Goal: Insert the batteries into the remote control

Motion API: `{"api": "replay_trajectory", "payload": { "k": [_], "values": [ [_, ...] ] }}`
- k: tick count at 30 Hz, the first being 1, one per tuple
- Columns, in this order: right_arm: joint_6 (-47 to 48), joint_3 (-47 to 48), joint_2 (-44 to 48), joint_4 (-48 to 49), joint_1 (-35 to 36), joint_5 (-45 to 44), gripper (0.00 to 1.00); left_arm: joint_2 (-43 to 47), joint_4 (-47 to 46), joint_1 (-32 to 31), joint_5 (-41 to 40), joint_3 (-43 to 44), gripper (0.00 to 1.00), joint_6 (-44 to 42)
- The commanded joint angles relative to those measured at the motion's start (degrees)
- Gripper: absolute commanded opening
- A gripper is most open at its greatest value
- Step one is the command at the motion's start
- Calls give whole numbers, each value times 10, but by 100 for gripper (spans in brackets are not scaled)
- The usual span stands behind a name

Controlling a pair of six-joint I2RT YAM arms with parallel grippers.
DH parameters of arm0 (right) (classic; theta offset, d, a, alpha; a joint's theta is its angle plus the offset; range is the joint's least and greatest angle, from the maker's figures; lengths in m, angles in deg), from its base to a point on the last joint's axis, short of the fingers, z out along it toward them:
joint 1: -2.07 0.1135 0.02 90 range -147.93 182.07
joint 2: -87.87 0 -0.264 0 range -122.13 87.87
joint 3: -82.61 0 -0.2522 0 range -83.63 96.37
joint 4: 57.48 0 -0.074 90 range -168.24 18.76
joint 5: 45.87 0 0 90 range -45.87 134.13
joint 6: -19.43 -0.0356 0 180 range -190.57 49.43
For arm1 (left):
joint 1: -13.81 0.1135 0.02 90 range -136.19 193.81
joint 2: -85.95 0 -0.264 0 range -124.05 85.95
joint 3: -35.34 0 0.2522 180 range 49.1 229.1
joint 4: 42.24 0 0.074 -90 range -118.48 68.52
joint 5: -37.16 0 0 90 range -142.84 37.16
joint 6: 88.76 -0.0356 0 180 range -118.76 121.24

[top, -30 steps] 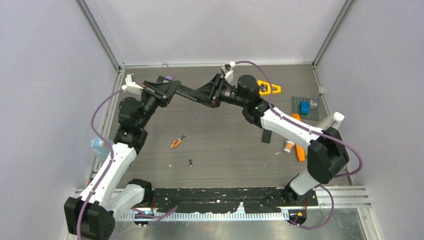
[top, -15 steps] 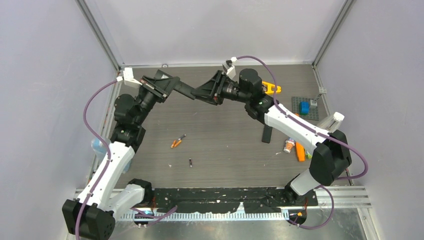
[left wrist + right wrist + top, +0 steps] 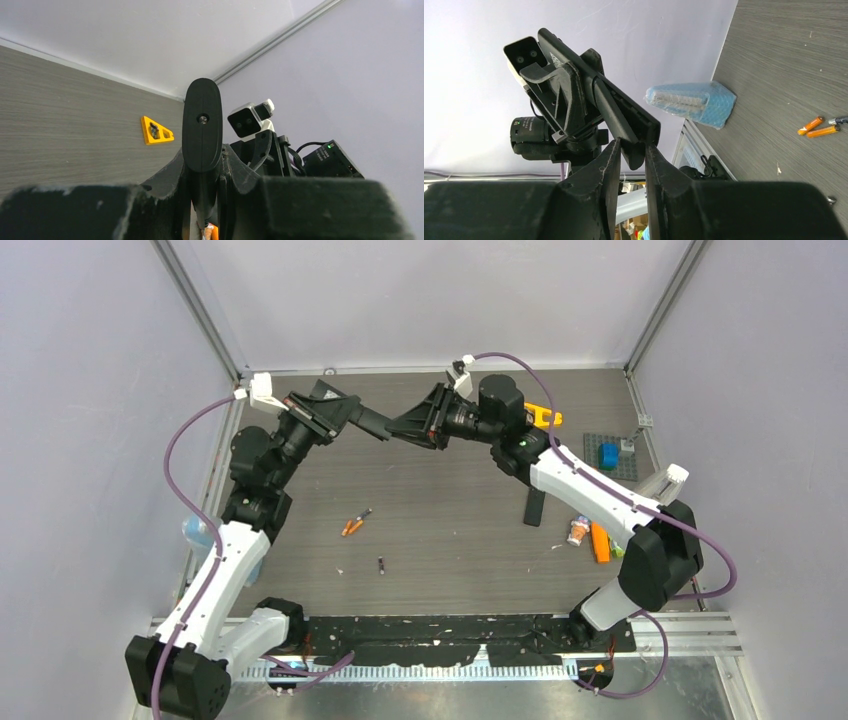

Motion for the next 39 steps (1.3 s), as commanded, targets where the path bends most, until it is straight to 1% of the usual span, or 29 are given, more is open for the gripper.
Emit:
{"api": "replay_trajectory", "payload": {
  "k": [1, 3, 6, 7, 9, 10, 16, 22, 25, 28, 30, 31, 32, 33, 34, 35, 36, 37, 38, 39],
  "values": [
    [-22, 27, 8, 5, -5, 11, 26, 1, -39, 2, 1, 24, 0, -40],
    [-36, 18, 5, 30, -5, 13, 22, -2, -41, 1, 0, 21, 0, -43],
    [-71, 0, -1, 114, -7, 14, 14, -7, -40, -2, 2, 17, 0, -50],
    [-76, -7, -3, 130, -7, 12, 10, -9, -39, -2, 2, 16, 0, -52],
    [-83, -10, -10, 168, -8, 7, 6, -12, -35, -3, 2, 11, 0, -58],
    [-85, -10, -14, 189, -8, 5, 6, -12, -34, -3, 2, 6, 0, -60],
    [-82, -4, -19, 223, -12, -14, 5, -6, -15, -3, -12, -15, 0, -85],
    [-74, -18, -4, 228, -30, -25, 5, 1, 17, -2, -37, -34, 0, -131],
    [-68, -51, 13, 223, -46, -27, 5, 8, 28, -1, -44, -46, 0, -162],
    [-51, -98, 31, 201, -69, -33, 5, 17, 38, 6, -38, -58, 0, -192],
    [-22, -118, 42, 161, -82, -39, 5, 22, 39, 15, -18, -67, 0, -210],
    [12, -121, 44, 118, -85, -45, 5, 25, 31, 20, 3, -72, 0, -218],
    [30, -126, 42, 96, -89, -48, 5, 27, 25, 25, 28, -75, 0, -227],
    [67, -129, 38, 57, -91, -52, 5, 30, 13, 30, 57, -78, 0, -238],
    [106, -132, 30, 41, -92, -53, 5, 34, 10, 33, 79, -78, 0, -249],
    [126, -133, 26, 5, -93, -61, 5, 38, 13, 35, 94, -77, 0, -258],
    [169, -135, 16, -12, -93, -64, 5, 44, 18, 36, 101, -78, 0, -265],
    [191, -135, 10, -40, -92, -72, 5, 49, 22, 37, 105, -79, 0, -270],
    [239, -131, -6, -70, -93, -75, 5, 54, 22, 37, 111, -81, 0, -274],
    [264, -126, -15, -94, -93, -79, 5, 58, 21, 37, 119, -82, 0, -279]
  ]
}}
